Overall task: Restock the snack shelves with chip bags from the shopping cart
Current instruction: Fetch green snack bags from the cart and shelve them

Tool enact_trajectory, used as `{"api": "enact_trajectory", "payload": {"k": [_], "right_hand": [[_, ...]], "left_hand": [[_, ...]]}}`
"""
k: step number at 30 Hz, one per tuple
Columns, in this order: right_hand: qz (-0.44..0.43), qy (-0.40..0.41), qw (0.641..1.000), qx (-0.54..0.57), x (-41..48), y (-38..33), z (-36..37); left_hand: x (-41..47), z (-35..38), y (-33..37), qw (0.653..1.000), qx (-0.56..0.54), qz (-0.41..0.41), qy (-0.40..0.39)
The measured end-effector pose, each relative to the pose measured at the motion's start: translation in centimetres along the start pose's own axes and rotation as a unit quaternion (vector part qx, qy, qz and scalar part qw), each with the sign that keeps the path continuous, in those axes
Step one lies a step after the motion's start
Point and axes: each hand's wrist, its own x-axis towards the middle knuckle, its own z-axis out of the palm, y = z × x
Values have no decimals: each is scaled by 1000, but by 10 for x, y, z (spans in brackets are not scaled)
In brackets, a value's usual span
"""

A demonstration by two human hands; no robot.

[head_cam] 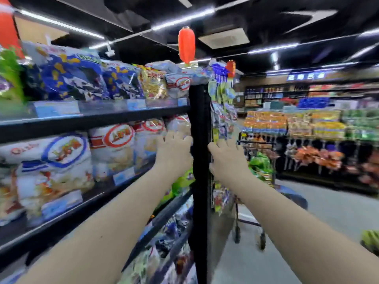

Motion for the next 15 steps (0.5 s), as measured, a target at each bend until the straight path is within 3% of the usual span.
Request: {"api": "enact_trajectory", "payload": {"k": [5,12,15], "right_hand": [[84,-79,992,-45,-46,94,38],[179,-87,976,-89,-97,240,101],[194,-137,968,-76,-112,304,131]], "left_hand": [[15,54,118,996,-64,65,-23],[51,124,287,975,-146,139,-90],[68,158,352,969,-165,151,-107]]}}
